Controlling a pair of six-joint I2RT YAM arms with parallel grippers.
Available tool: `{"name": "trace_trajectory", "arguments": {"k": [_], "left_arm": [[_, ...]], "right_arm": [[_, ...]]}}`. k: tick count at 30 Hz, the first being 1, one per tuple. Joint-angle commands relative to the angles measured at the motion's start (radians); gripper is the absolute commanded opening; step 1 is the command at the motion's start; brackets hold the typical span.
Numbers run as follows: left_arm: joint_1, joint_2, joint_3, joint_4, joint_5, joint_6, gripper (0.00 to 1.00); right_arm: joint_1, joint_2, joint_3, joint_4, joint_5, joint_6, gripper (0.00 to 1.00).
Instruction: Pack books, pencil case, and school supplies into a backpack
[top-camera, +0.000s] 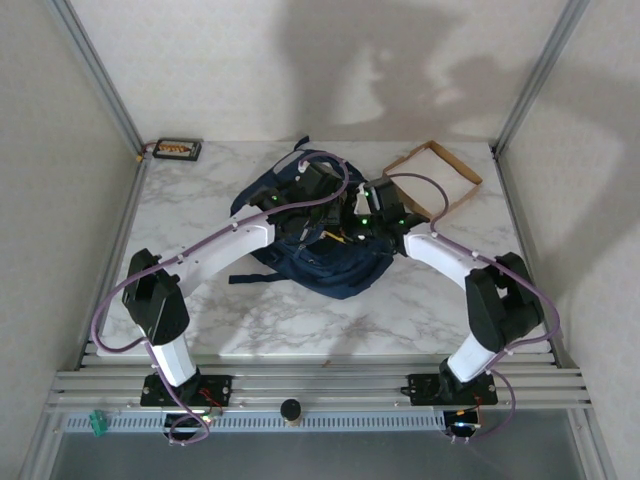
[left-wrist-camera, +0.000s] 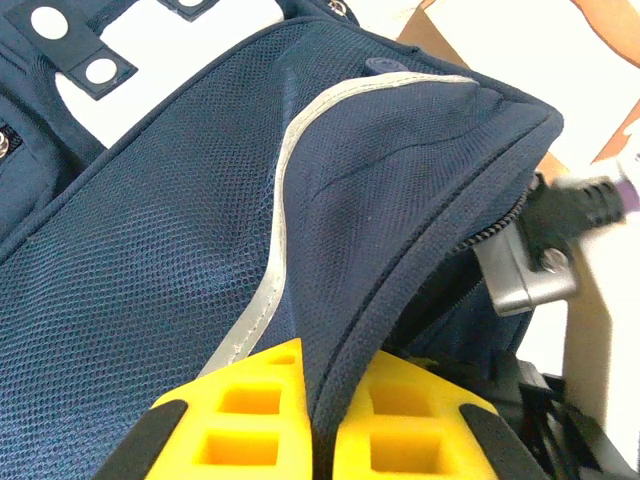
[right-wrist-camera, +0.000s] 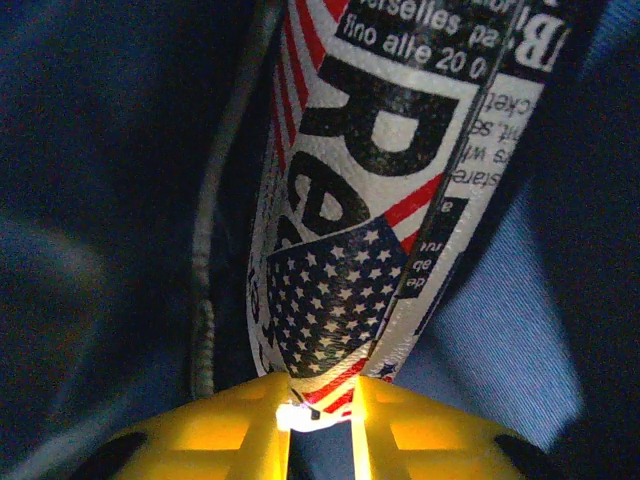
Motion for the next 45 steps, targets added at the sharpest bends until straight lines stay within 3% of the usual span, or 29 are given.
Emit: {"name": "trace_trajectory", "arguments": {"k": [1, 9, 14, 16, 21, 25, 31, 39, 45], "left_arm": [[-0.008, -0.011, 0.011, 0.091, 0.016, -0.038, 0.00], [0.004, 0.007, -0.017, 0.114, 0.064, -0.031, 0.03], [0.012, -0.066, -0.090, 0.144, 0.208, 0.011, 0.47], [0.039, -0.159, -0.187, 0.211, 0.298, -0.003, 0.56], [0.154, -0.403, -0.452, 0.386, 0.428, -0.107, 0.61], [0.243, -0.513, -0.562, 0.336, 0.368, -0.104, 0.63], [0.304, -0.618, -0.715, 0.330, 0.245, -0.161, 0.63], [0.319, -0.679, -0.829, 0.388, 0.193, -0.219, 0.63], [0.320, -0.702, -0.881, 0.422, 0.143, -0.263, 0.63]], "right_arm": [[0.003, -0.002, 0.044, 0.053, -0.002, -0.001, 0.23], [-0.093, -0.258, -0.104, -0.110, 0.089, -0.091, 0.31], [-0.111, -0.363, -0.017, -0.370, 0.287, -0.201, 0.35], [-0.098, -0.384, 0.028, -0.457, 0.355, -0.226, 0.37], [0.061, -0.344, 0.118, -0.586, 0.507, -0.202, 0.43], [0.262, -0.275, 0.141, -0.592, 0.632, -0.092, 0.49], [0.449, -0.112, 0.179, -0.506, 0.740, 0.020, 0.54], [0.504, 0.055, 0.258, -0.443, 0.807, 0.074, 0.58], [0.527, 0.135, 0.343, -0.525, 0.885, 0.169, 0.59]]}}
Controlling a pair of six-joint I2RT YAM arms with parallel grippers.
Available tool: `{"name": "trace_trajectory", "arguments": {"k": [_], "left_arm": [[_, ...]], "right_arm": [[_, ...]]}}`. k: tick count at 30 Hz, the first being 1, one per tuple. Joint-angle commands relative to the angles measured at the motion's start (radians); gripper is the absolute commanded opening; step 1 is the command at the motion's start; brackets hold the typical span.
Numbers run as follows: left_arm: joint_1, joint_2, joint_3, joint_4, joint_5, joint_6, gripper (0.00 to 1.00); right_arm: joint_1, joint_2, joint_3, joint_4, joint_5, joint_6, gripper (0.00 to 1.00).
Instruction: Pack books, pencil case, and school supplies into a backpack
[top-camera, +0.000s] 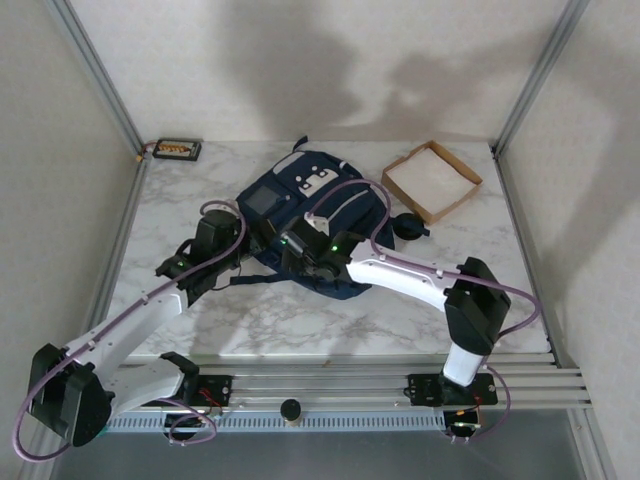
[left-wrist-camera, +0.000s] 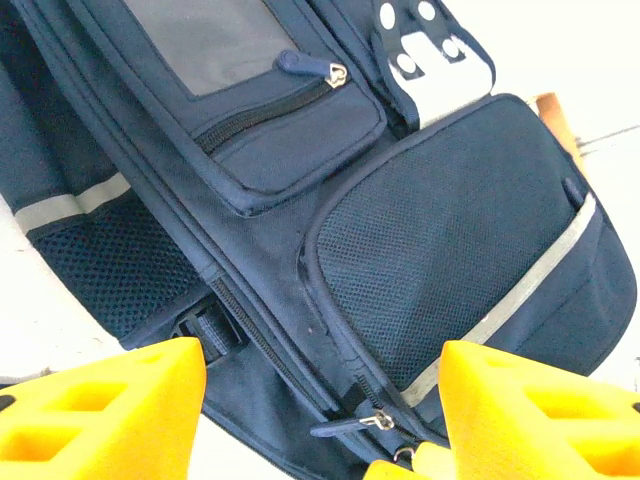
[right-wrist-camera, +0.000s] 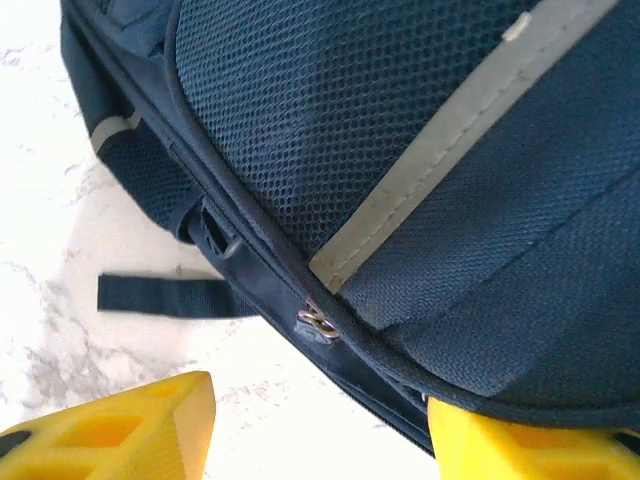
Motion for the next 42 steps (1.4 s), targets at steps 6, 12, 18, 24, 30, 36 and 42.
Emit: {"name": "trace_trajectory", "arguments": {"k": [6, 12, 18, 24, 30, 36, 42], "left_arm": [[0.011, -0.064, -0.073, 0.056, -0.097, -0.082, 0.63], [0.018, -0.070, -0.092, 0.063, -0.090, -0.085, 0.64], [0.028, -0.078, -0.106, 0.060, -0.099, -0.093, 0.65], [0.036, -0.085, -0.121, 0.062, -0.092, -0.089, 0.65], [0.040, -0.086, -0.128, 0.074, -0.078, -0.096, 0.66], [0.042, -0.077, -0.135, 0.084, -0.073, -0.103, 0.67], [0.042, -0.080, -0.142, 0.097, -0.077, -0.107, 0.68]], "right_arm": [[0.065, 0.097, 0.132, -0.173, 0.156, 0.170, 0.55], [0.113, 0.138, 0.170, -0.236, 0.228, 0.271, 0.49], [0.113, 0.217, 0.248, -0.260, 0.275, 0.302, 0.42], [0.085, 0.268, 0.291, -0.274, 0.331, 0.305, 0.42], [0.055, 0.297, 0.291, -0.340, 0.406, 0.342, 0.40], [0.009, 0.211, 0.157, -0.323, 0.393, 0.297, 0.31], [-0.025, 0.069, -0.027, -0.136, 0.231, 0.165, 0.25]]}}
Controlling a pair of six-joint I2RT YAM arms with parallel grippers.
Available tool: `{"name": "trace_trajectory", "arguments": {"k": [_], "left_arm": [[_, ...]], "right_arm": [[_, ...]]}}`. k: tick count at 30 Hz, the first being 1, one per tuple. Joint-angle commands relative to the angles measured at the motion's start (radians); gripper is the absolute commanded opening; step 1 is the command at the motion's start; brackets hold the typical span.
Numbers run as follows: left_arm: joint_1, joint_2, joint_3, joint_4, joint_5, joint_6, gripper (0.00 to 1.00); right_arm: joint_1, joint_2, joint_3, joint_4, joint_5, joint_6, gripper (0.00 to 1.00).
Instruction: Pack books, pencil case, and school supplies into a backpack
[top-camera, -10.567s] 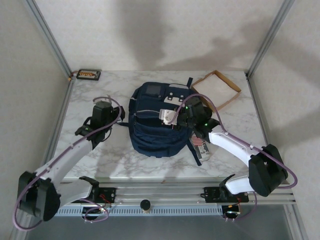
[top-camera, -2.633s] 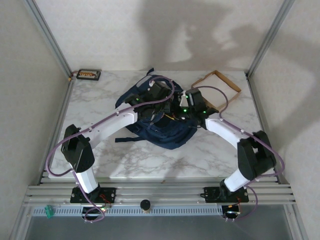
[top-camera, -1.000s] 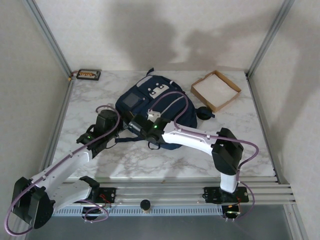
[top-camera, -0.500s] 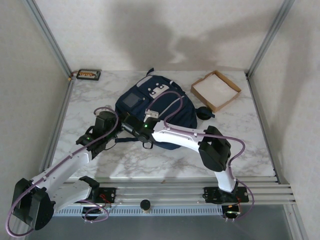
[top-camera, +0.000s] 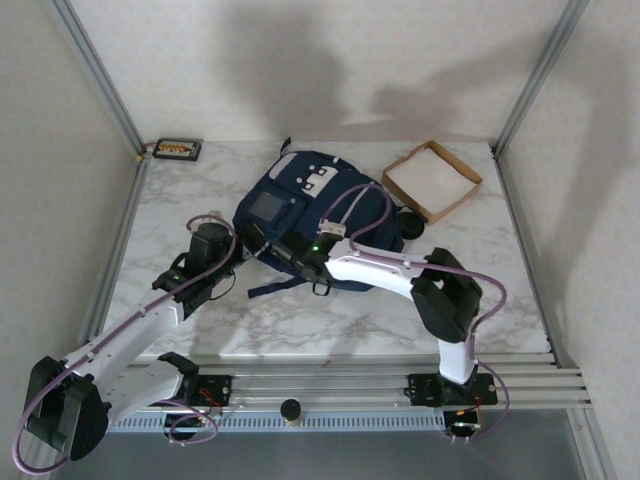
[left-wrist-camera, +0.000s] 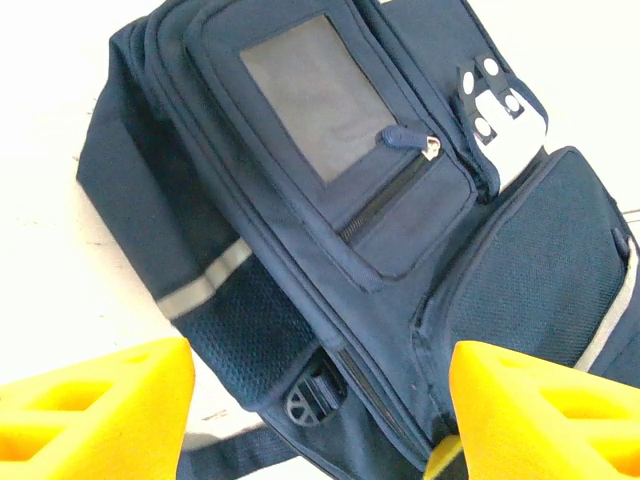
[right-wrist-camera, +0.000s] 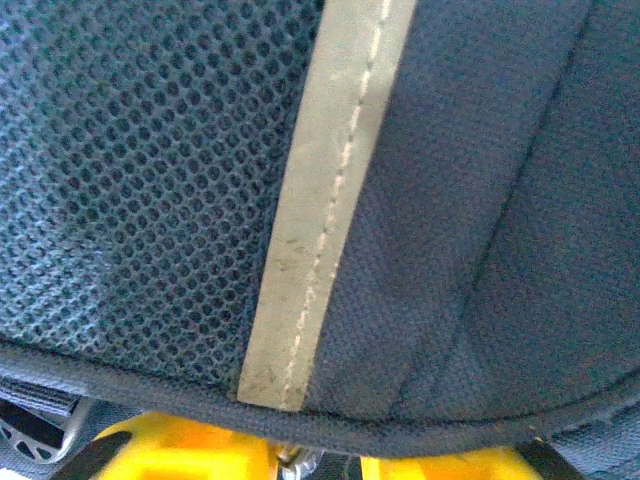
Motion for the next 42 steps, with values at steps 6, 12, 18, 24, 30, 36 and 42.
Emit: {"name": "trace_trajectory", "arguments": {"k": [6, 12, 18, 24, 30, 36, 42], "left_arm": [[0.007, -0.012, -0.026, 0.038, 0.003, -0.027, 0.69], [0.007, -0.004, -0.015, 0.038, 0.031, -0.033, 0.70], [0.006, 0.019, -0.041, 0.104, 0.094, -0.091, 0.69], [-0.039, 0.123, -0.046, 0.271, 0.171, -0.174, 0.65], [-0.138, 0.296, 0.027, 0.421, 0.195, -0.207, 0.66], [-0.200, 0.453, 0.087, 0.532, 0.193, -0.303, 0.56], [-0.220, 0.521, 0.119, 0.529, 0.104, -0.365, 0.37]], "right_arm": [[-0.010, -0.072, -0.052, 0.039, -0.095, -0.075, 0.21], [-0.020, -0.056, -0.063, 0.044, -0.092, -0.106, 0.15], [-0.019, -0.109, -0.082, 0.055, -0.129, -0.157, 0.03], [-0.022, -0.185, -0.122, 0.102, -0.202, -0.248, 0.00], [-0.048, -0.218, -0.144, 0.121, -0.255, -0.299, 0.00], [-0.068, -0.242, -0.168, 0.141, -0.299, -0.328, 0.00], [-0.070, -0.239, -0.172, 0.133, -0.311, -0.358, 0.00]]}}
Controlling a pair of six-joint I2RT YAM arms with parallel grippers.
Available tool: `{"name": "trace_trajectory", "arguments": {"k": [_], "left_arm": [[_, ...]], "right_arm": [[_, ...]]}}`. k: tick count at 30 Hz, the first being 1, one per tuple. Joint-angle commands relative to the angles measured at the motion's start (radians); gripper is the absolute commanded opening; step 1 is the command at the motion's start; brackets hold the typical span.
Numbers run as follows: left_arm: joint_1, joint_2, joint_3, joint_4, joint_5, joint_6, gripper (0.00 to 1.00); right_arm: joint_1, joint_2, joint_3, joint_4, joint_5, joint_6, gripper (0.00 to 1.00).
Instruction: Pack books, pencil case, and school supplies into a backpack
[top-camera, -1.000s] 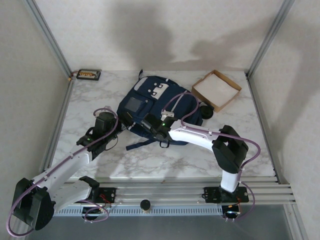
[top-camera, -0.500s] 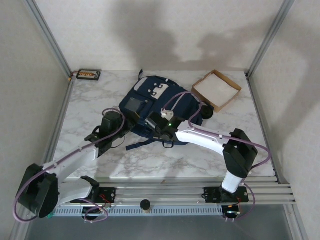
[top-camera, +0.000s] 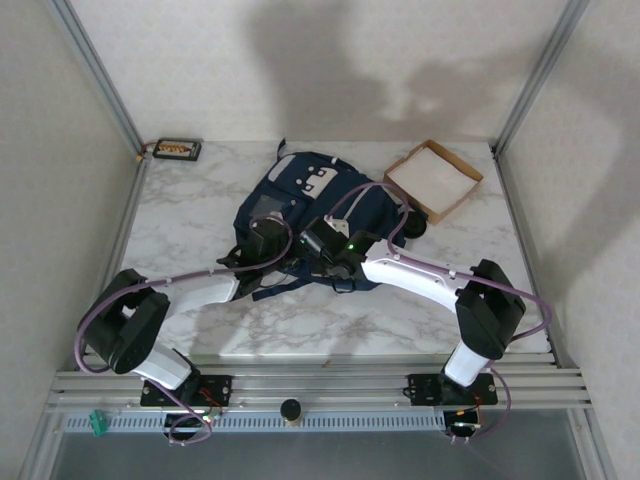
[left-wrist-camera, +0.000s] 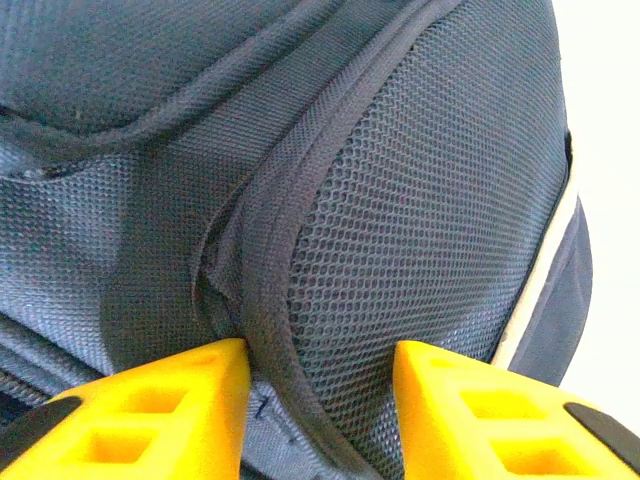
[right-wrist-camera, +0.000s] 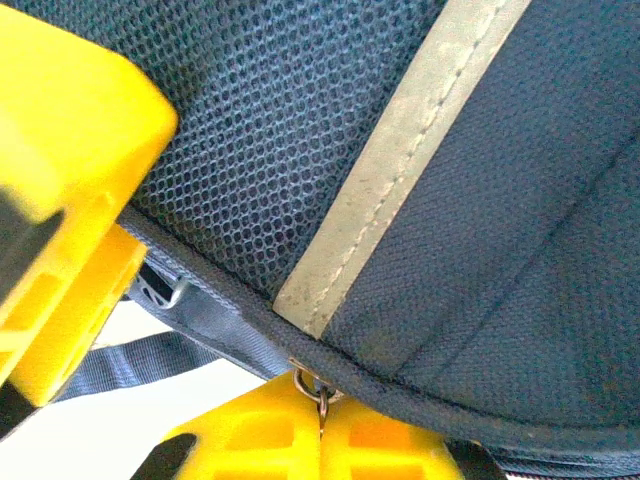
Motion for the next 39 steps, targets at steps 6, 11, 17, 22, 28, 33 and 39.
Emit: {"name": "trace_trajectory", "arguments": {"k": [6, 11, 17, 22, 28, 33, 39], "left_arm": [[0.007, 0.031, 0.063, -0.076, -0.183, -0.056, 0.04], [0.035, 0.023, 0.058, -0.133, -0.203, -0.045, 0.00], [0.054, -0.034, 0.051, -0.272, -0.262, 0.021, 0.00], [0.092, -0.075, 0.041, -0.337, -0.268, 0.086, 0.00], [0.200, -0.154, 0.052, -0.422, -0.259, 0.256, 0.00], [0.262, -0.181, 0.116, -0.466, -0.151, 0.443, 0.06], [0.262, -0.346, 0.046, -0.475, -0.050, 0.338, 0.59]], "right_arm": [[-0.032, -0.079, -0.036, -0.094, 0.016, -0.027, 0.00], [-0.090, -0.158, -0.075, -0.147, 0.014, -0.069, 0.00], [-0.209, -0.221, -0.103, -0.163, -0.010, -0.186, 0.00], [-0.233, -0.205, -0.080, -0.166, 0.005, -0.286, 0.00], [-0.207, -0.175, -0.051, -0.107, -0.060, -0.351, 0.00], [-0.085, -0.074, -0.017, 0.085, -0.239, -0.307, 0.00], [-0.068, -0.043, -0.030, 0.190, -0.262, -0.235, 0.00]]}}
